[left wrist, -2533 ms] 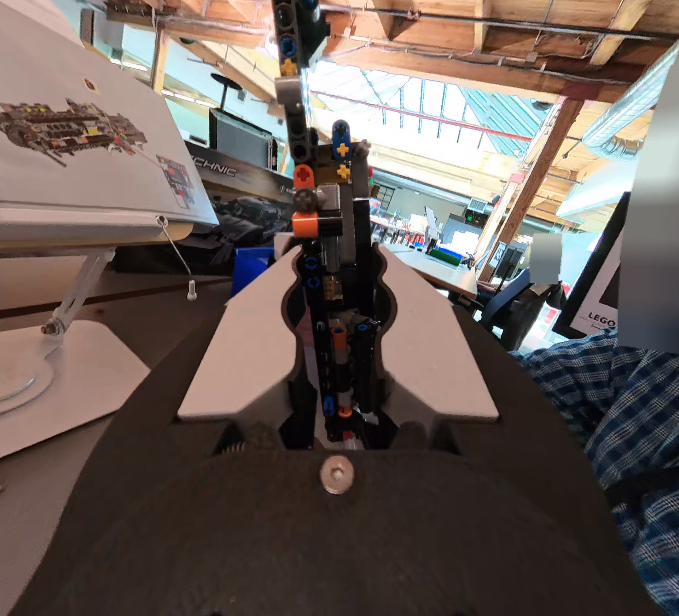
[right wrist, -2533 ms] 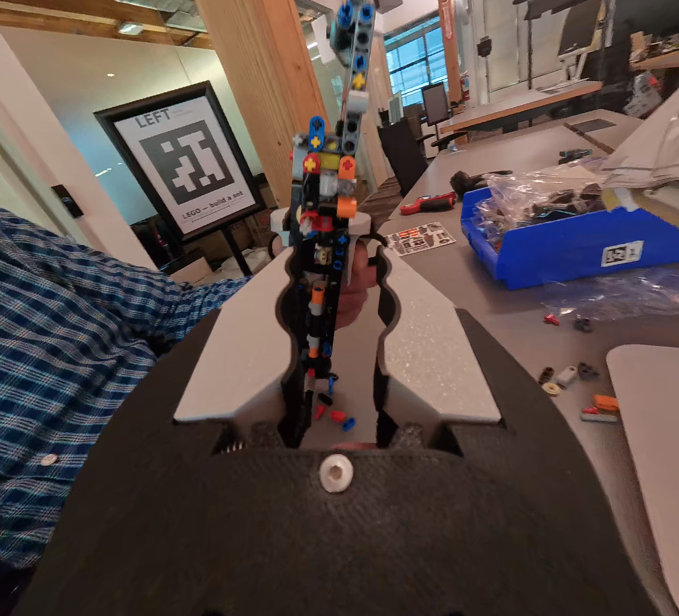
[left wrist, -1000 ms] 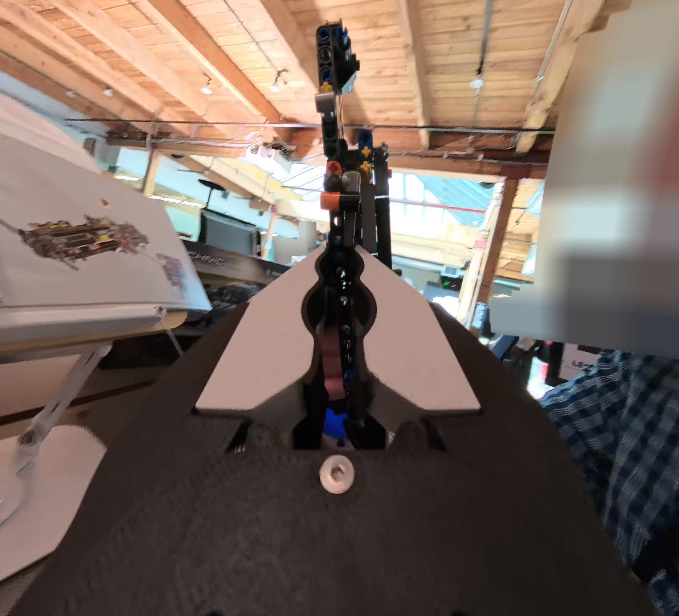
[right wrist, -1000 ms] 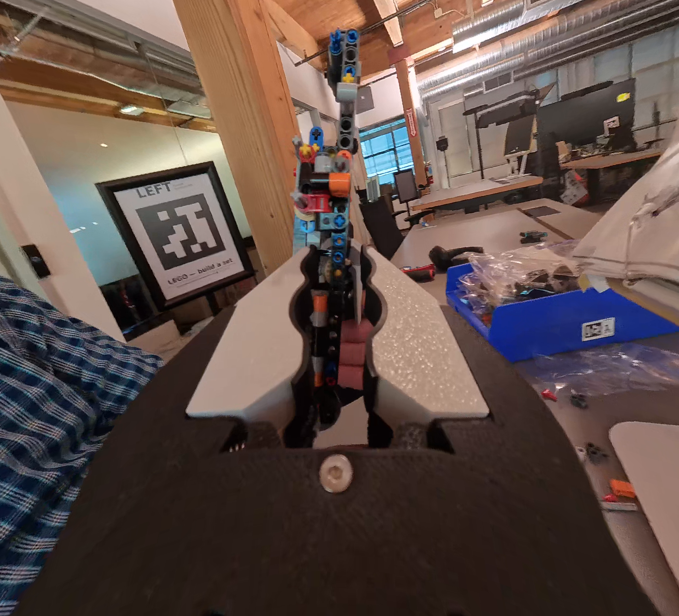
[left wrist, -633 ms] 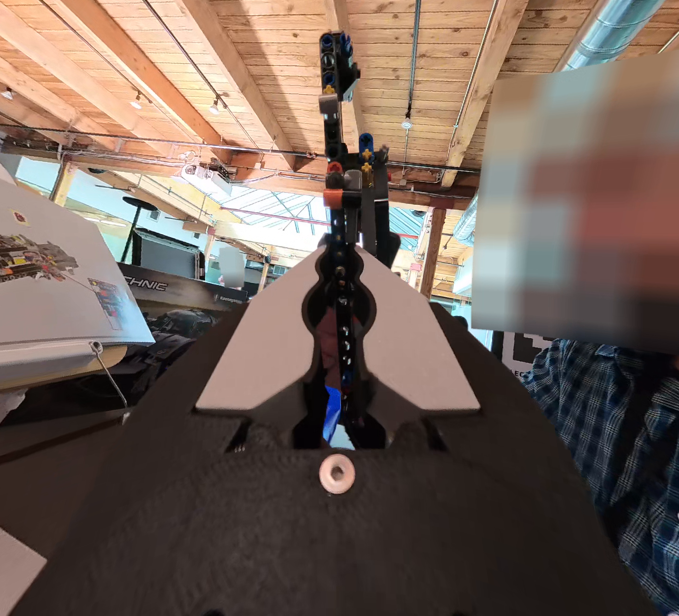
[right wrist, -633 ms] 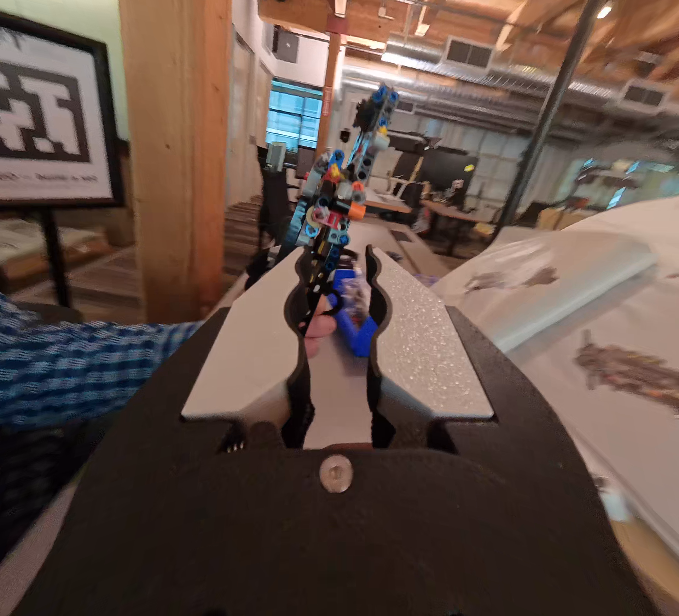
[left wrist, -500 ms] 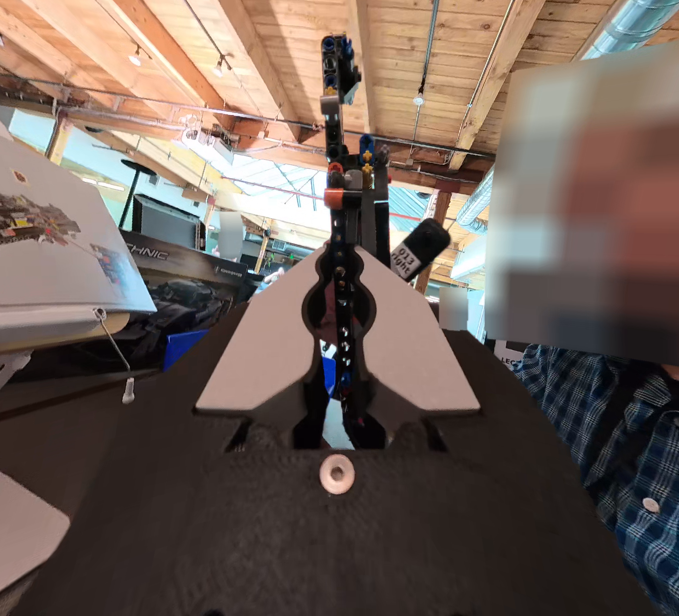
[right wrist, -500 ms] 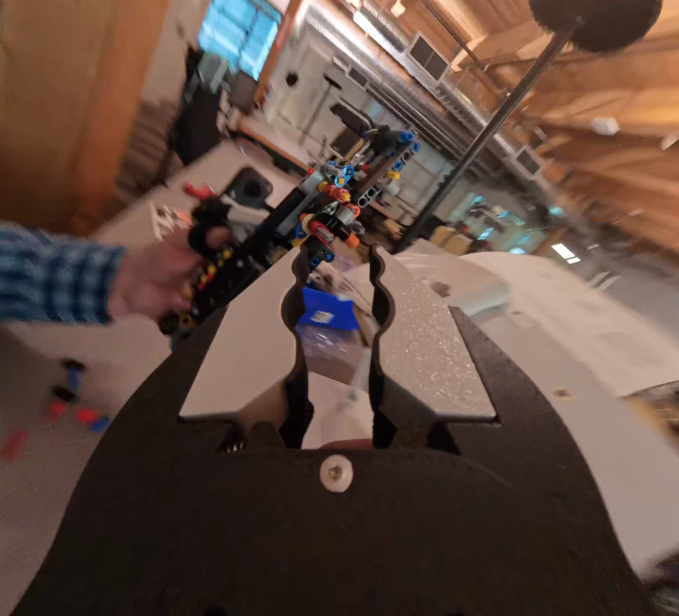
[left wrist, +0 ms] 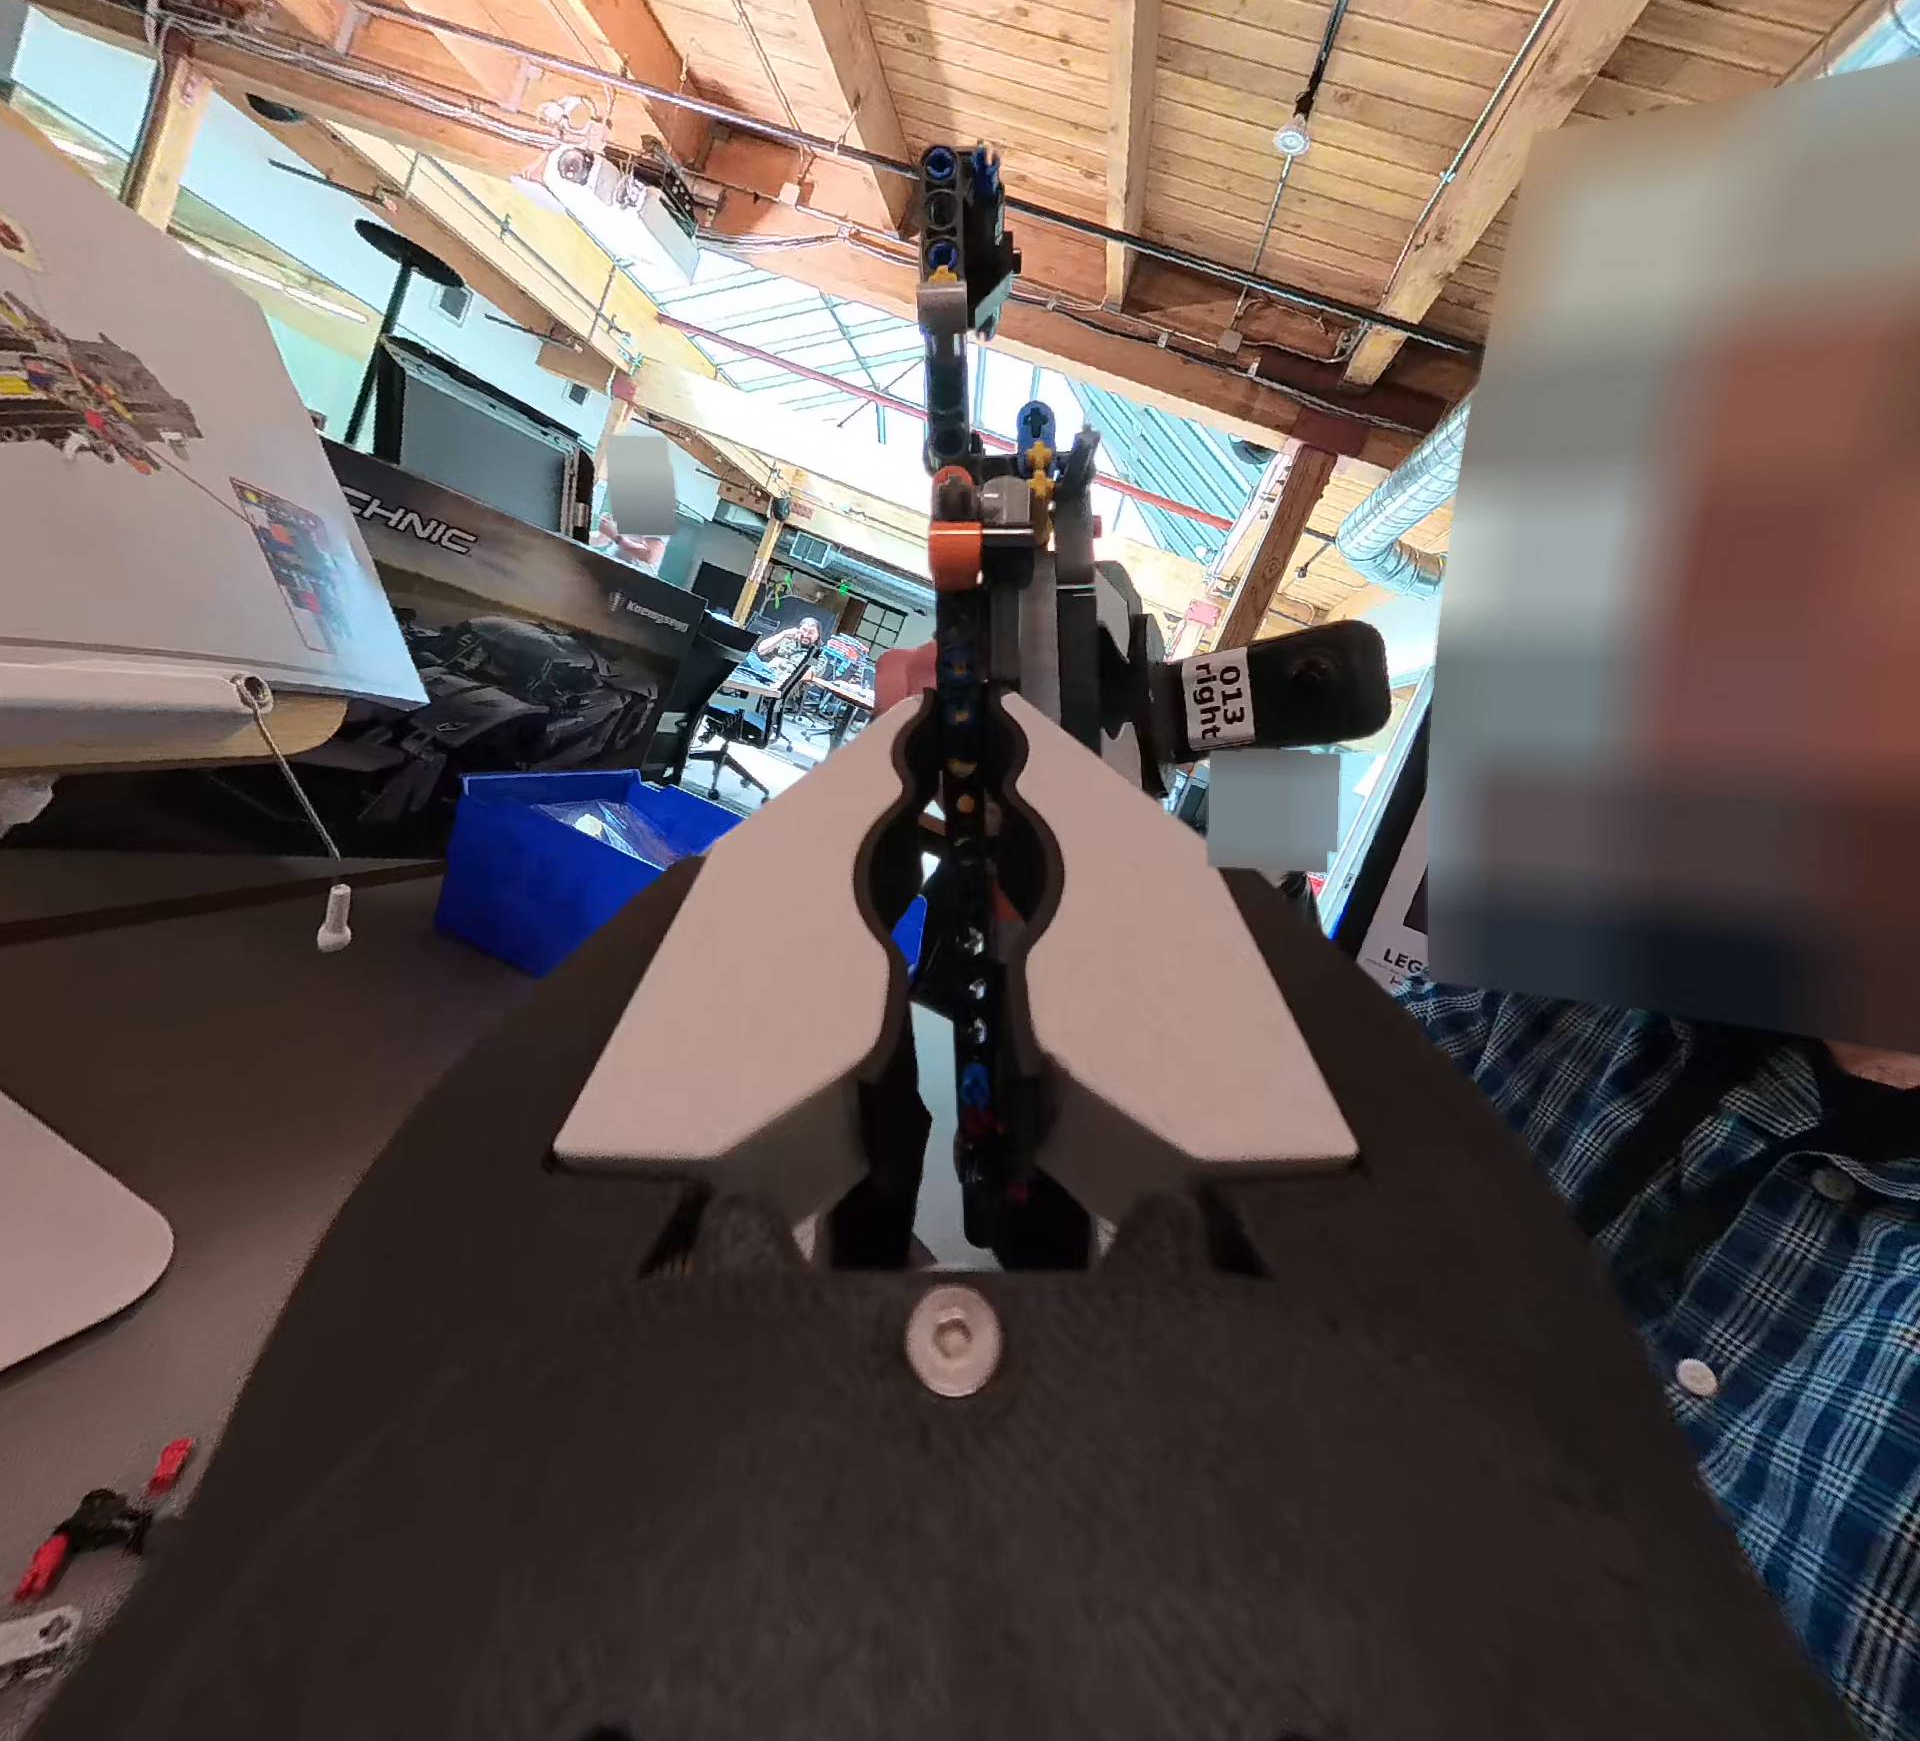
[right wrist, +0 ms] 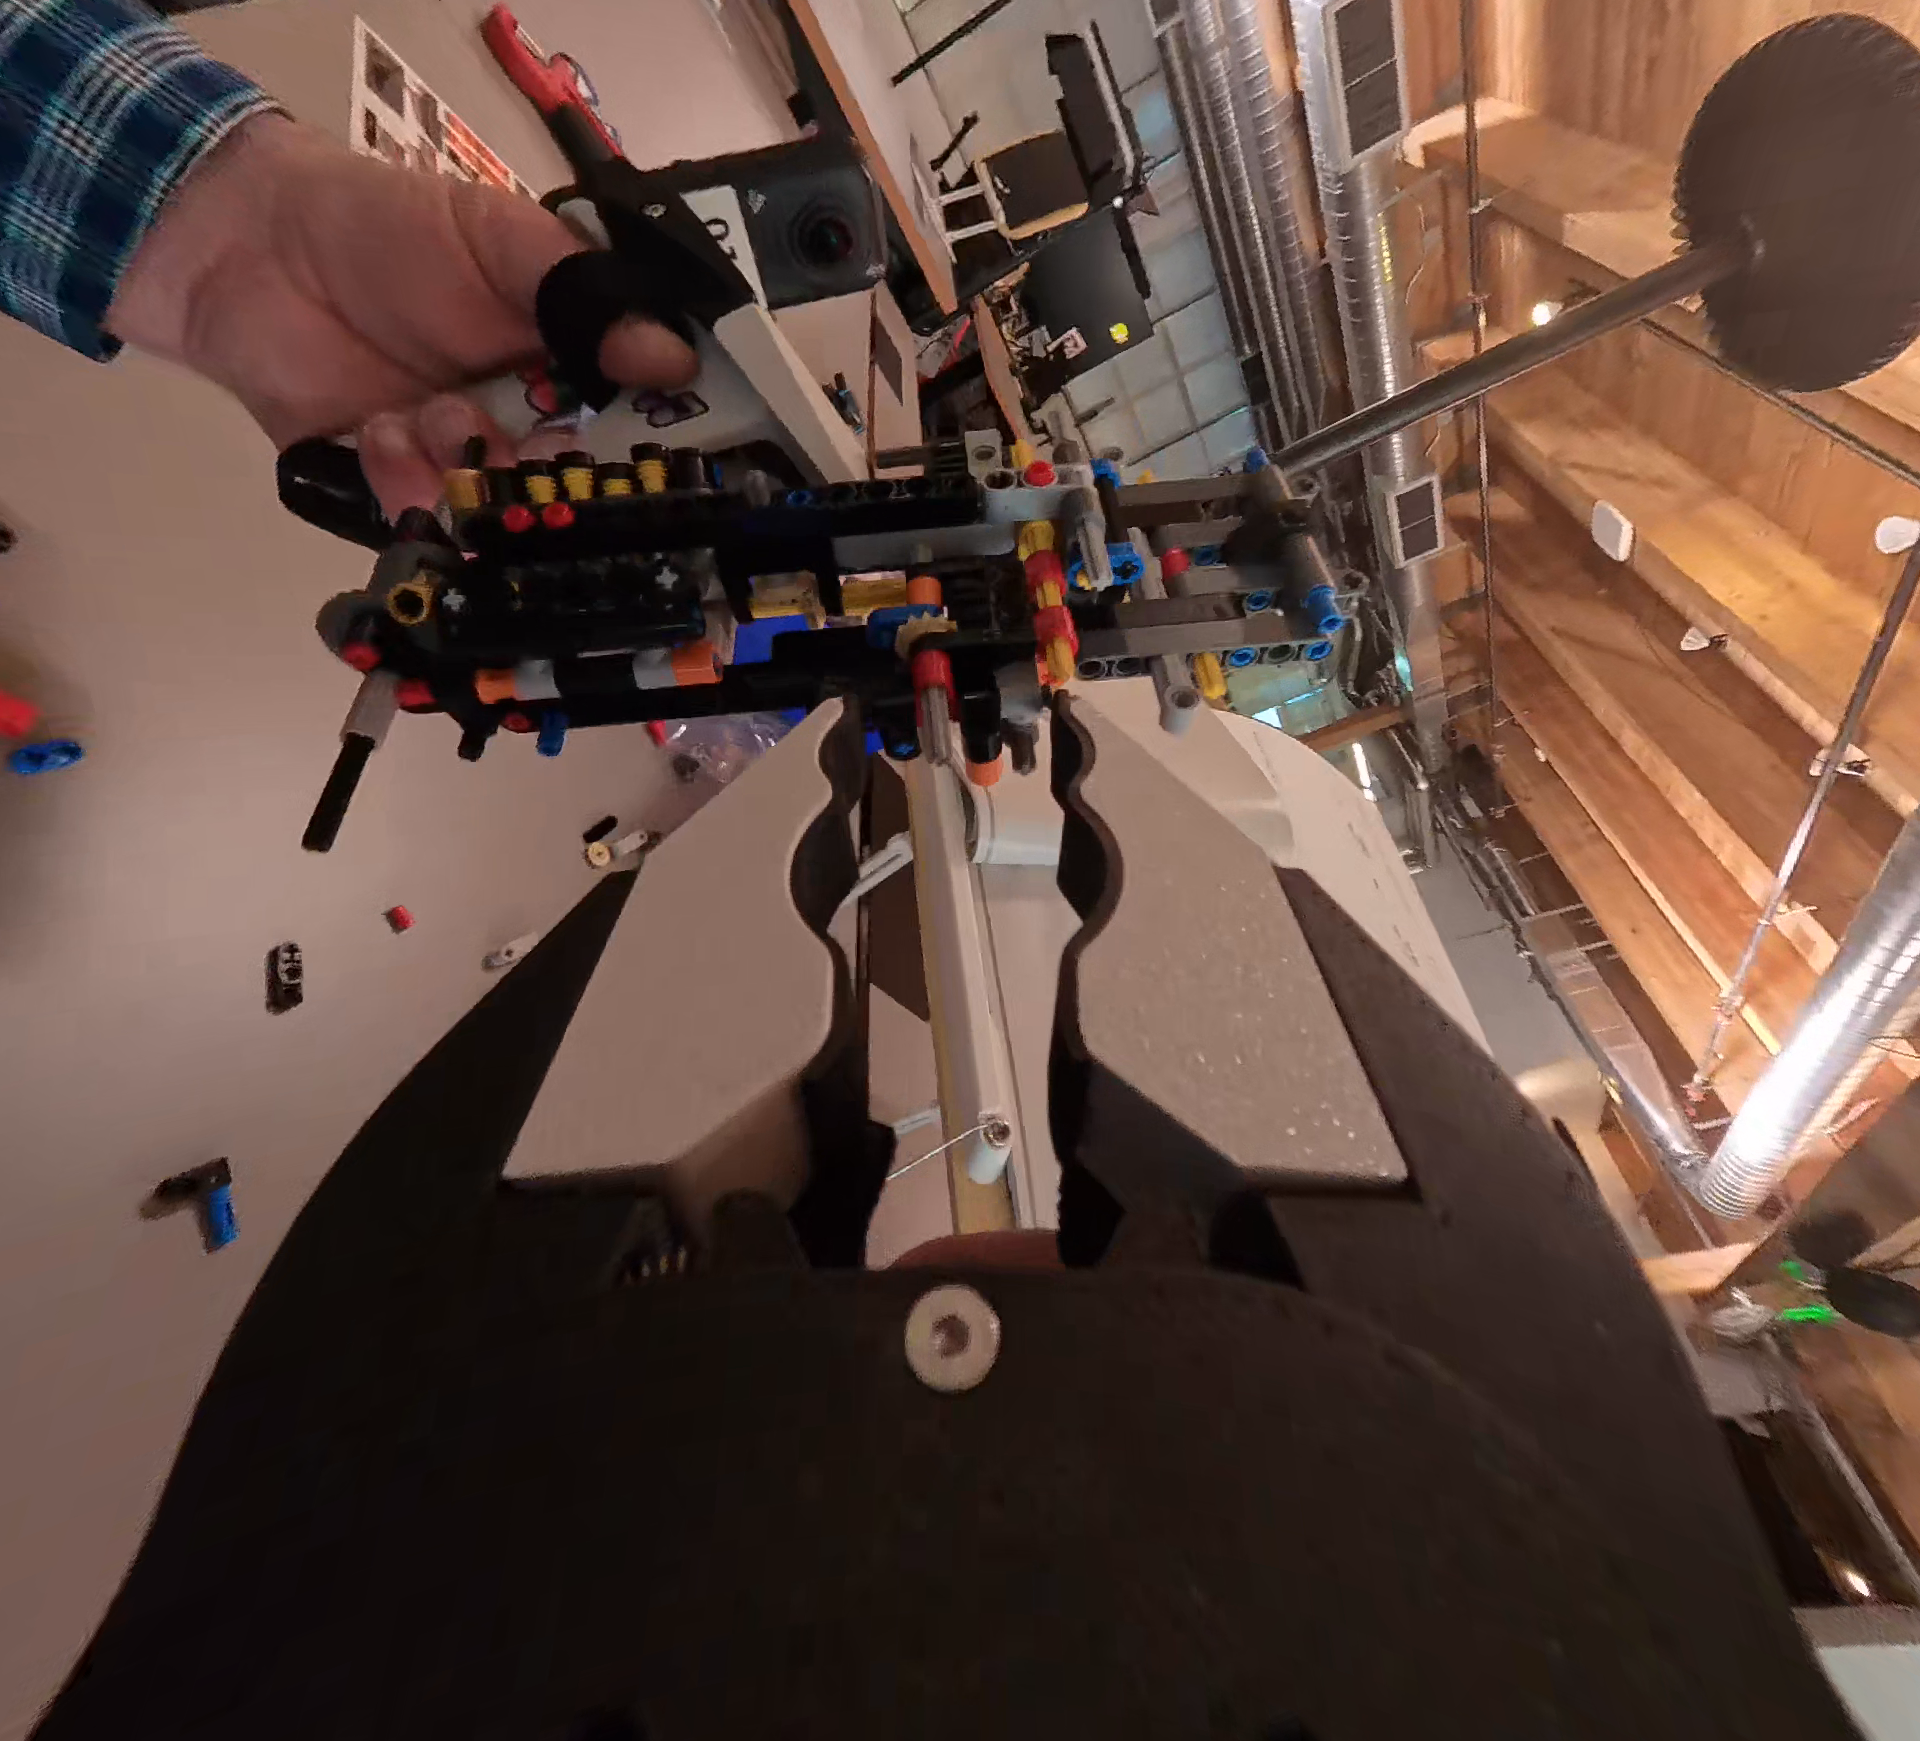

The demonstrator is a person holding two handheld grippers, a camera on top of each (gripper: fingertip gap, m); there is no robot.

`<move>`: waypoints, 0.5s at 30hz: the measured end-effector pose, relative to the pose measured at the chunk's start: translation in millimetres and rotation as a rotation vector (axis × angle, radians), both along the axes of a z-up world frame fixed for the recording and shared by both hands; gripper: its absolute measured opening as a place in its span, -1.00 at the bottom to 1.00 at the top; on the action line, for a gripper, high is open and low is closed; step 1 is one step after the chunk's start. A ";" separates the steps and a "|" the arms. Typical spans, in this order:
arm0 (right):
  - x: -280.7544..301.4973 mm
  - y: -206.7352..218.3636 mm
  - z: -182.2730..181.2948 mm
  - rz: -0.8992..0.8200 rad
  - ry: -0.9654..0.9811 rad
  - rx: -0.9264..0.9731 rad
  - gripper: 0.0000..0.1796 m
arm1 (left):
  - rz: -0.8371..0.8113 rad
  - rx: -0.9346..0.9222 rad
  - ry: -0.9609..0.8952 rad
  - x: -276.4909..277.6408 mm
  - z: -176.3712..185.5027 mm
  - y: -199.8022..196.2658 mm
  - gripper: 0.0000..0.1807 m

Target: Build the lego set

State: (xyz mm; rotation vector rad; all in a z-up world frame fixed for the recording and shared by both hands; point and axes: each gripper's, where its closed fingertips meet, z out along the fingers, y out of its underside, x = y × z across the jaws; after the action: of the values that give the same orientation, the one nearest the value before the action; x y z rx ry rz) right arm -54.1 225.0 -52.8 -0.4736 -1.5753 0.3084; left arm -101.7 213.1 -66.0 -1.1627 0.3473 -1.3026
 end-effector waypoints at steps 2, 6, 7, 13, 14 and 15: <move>1.0 -0.1 -0.6 0.005 -0.004 0.001 -0.66 | -0.013 -0.006 0.010 2.4 -0.6 -0.7 -0.95; 1.6 -1.5 -3.9 0.011 -0.024 0.008 -0.65 | -0.022 -0.009 0.013 2.5 -0.2 -2.1 -0.95; 1.8 -0.6 -6.1 0.008 -0.035 0.011 -0.65 | -0.027 -0.012 0.012 2.5 -0.6 -2.5 -0.95; 2.0 -0.9 -7.7 0.014 -0.037 0.016 -0.66 | -0.047 -0.018 0.007 4.8 -0.1 -4.9 -0.95; 1.7 -1.1 -7.3 0.011 -0.034 0.024 -0.66 | -0.049 -0.015 0.003 4.6 0.8 -5.6 -0.95; 1.1 -1.6 -7.4 0.009 -0.033 0.030 -0.64 | -0.048 -0.014 0.002 4.2 1.2 -5.8 -0.95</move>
State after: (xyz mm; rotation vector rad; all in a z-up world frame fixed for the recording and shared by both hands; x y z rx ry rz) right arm -53.0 223.4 -60.2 -0.4503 -1.6122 0.2851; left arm -97.5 207.2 -64.8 -1.1738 0.3695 -1.3476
